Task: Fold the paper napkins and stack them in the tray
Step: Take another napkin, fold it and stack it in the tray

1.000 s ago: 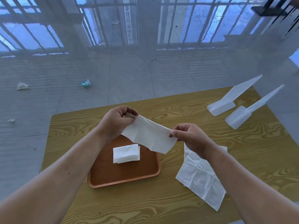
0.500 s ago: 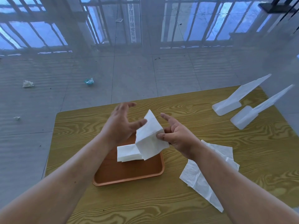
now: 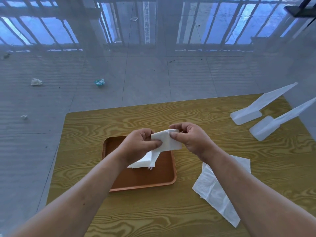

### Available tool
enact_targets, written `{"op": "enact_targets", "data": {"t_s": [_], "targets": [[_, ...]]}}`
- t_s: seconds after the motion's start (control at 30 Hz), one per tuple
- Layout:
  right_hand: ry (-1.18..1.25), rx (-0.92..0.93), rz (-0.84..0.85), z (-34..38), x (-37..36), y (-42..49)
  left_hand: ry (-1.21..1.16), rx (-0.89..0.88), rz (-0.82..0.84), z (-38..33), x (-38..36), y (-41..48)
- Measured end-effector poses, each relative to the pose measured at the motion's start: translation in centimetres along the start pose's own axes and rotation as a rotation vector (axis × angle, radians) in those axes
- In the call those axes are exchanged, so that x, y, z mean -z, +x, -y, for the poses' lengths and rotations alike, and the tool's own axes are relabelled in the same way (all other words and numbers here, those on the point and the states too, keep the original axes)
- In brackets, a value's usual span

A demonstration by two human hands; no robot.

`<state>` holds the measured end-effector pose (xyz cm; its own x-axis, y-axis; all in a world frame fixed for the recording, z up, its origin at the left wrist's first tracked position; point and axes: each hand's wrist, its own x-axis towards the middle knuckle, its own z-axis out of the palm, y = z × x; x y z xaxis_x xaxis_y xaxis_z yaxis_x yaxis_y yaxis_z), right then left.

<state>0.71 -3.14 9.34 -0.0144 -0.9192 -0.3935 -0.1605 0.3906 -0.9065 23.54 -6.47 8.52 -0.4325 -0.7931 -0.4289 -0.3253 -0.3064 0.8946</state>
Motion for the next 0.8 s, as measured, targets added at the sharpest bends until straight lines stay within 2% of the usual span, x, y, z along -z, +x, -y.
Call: {"op": "enact_targets", "data": {"t_s": [0.07,0.27,0.33,0.4,0.5,0.6,0.8], "targets": [[-0.012,-0.054,0.01,0.1,0.1,0.1,-0.154,0.019,0.035,-0.9,0.7,-0.3],[0.418,-0.205,0.312,0.0,-0.6,-0.5,-0.521,0.047,-0.034,-1.7,0.9,-0.1],[0.506,-0.225,0.292,0.2,-1.2,-0.7,-0.561,0.044,-0.099,-1.4,0.7,0.3],[0.548,-0.246,0.199,0.4,-1.8,-0.6,-0.554,0.072,-0.133,-0.6,0.7,0.6],[0.54,-0.257,0.102,0.1,-2.3,-0.1,-0.398,0.125,-0.115,0.6,0.9,0.4],[0.444,-0.257,0.082,-0.4,-2.7,0.1,-0.296,0.132,-0.123,1.7,1.1,0.2],[0.503,-0.239,0.109,-2.1,-4.0,0.5,-0.483,0.198,-0.034,3.3,2.1,-0.9]]}}
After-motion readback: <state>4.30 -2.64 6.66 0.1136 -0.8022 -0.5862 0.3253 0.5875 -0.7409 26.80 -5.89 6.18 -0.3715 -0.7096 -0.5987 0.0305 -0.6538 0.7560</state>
